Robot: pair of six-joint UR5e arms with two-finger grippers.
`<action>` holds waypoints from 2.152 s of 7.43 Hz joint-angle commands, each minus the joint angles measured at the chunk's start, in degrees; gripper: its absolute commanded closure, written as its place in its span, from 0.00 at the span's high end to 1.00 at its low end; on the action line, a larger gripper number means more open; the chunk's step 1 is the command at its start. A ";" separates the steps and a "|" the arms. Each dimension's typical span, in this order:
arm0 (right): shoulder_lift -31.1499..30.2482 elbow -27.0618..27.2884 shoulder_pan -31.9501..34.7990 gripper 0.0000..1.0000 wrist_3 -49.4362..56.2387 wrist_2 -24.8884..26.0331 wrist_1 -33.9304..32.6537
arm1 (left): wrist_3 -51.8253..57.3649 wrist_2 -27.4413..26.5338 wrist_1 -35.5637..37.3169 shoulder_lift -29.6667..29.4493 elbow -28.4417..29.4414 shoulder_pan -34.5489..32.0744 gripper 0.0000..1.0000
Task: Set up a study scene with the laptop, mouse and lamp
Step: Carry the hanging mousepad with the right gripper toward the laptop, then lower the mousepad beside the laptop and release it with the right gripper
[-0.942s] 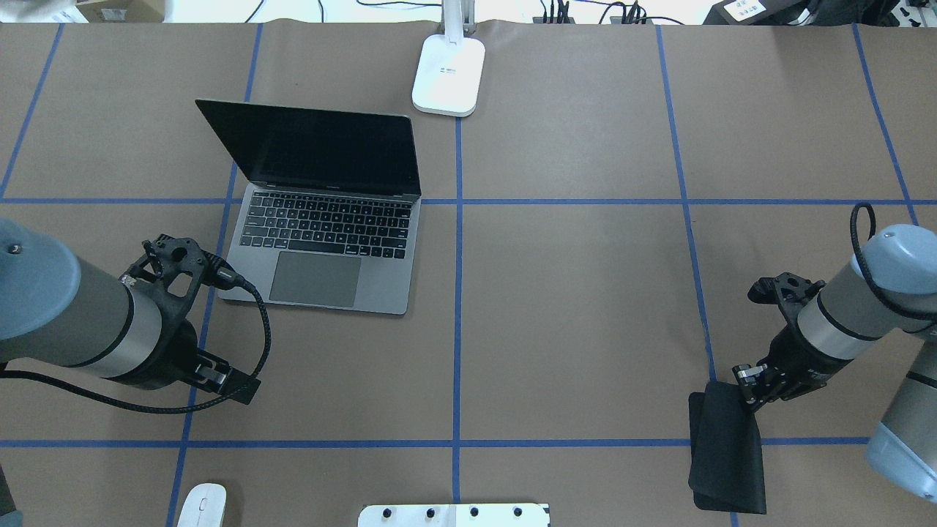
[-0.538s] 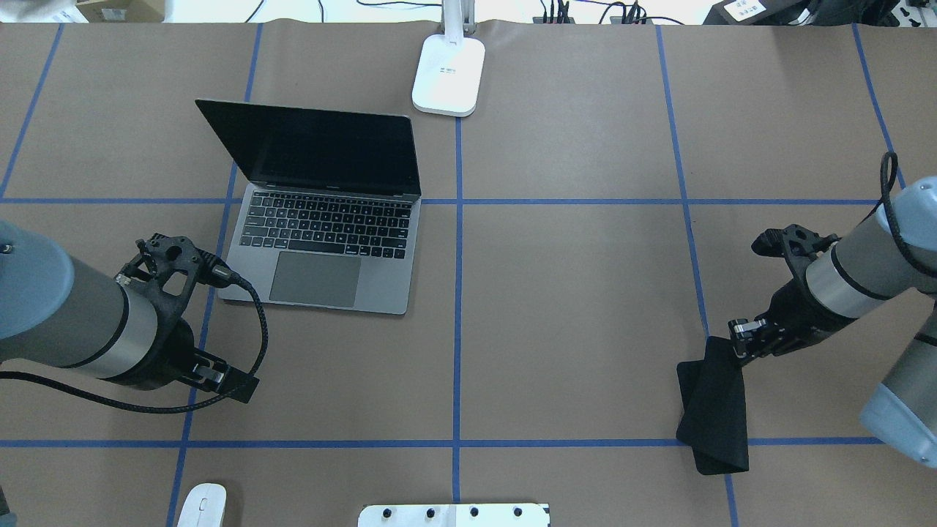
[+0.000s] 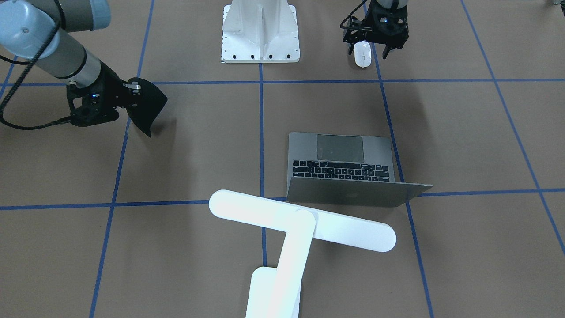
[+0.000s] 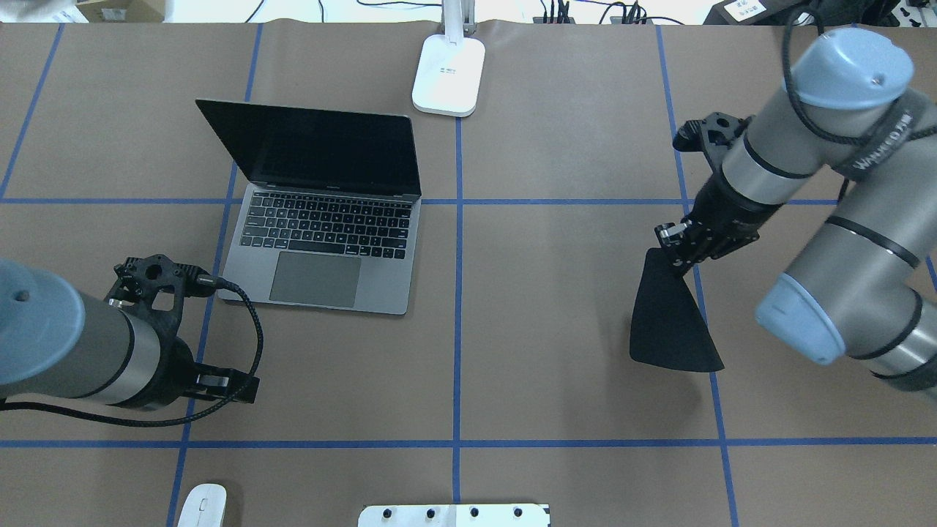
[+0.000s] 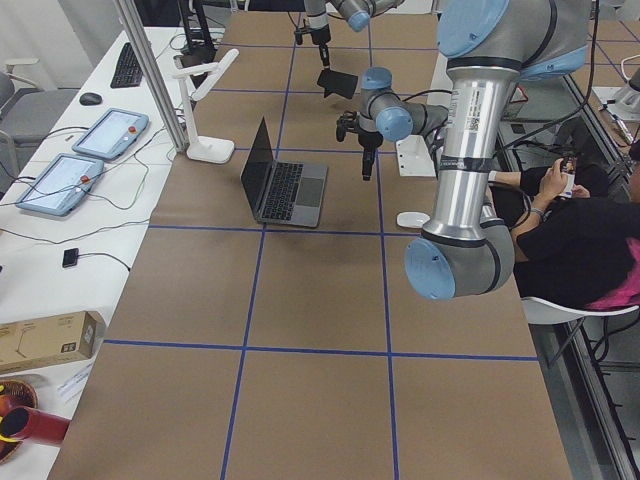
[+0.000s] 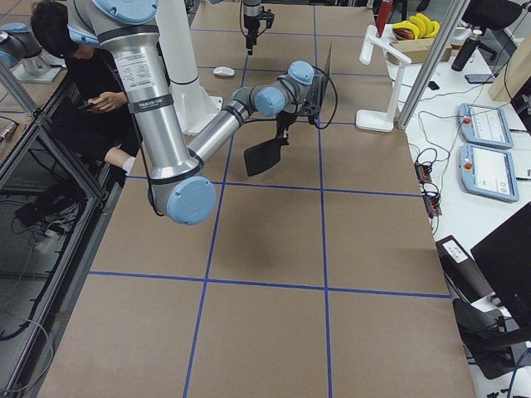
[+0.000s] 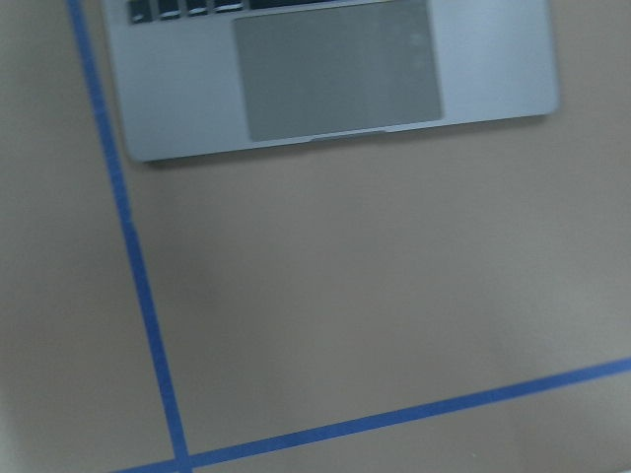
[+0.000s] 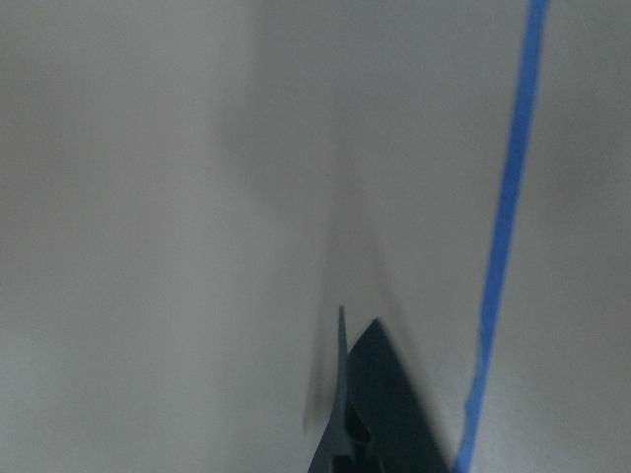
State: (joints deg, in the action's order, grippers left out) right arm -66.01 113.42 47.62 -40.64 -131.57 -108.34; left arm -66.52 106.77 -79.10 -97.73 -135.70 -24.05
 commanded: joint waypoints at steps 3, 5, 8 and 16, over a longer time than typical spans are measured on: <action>28.34 -21.06 0.02 0.13 4.69 3.16 -15.41 | -9.40 -1.30 -10.93 7.86 0.09 2.78 1.00; 34.59 -20.27 3.69 0.13 8.97 4.04 -26.05 | -9.50 -0.95 -20.97 14.14 2.01 2.78 1.00; 37.80 -20.44 5.03 0.13 12.34 4.04 -32.72 | -9.33 -1.39 -21.61 11.96 7.72 3.30 1.00; 36.39 -20.88 3.88 1.00 11.64 4.22 -29.04 | -8.80 -1.39 -21.53 11.42 9.05 3.30 1.00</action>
State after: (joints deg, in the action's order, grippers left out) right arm -29.14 92.46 51.66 -28.85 -127.43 -138.37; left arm -75.34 105.38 -100.63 -86.31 -127.02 -20.74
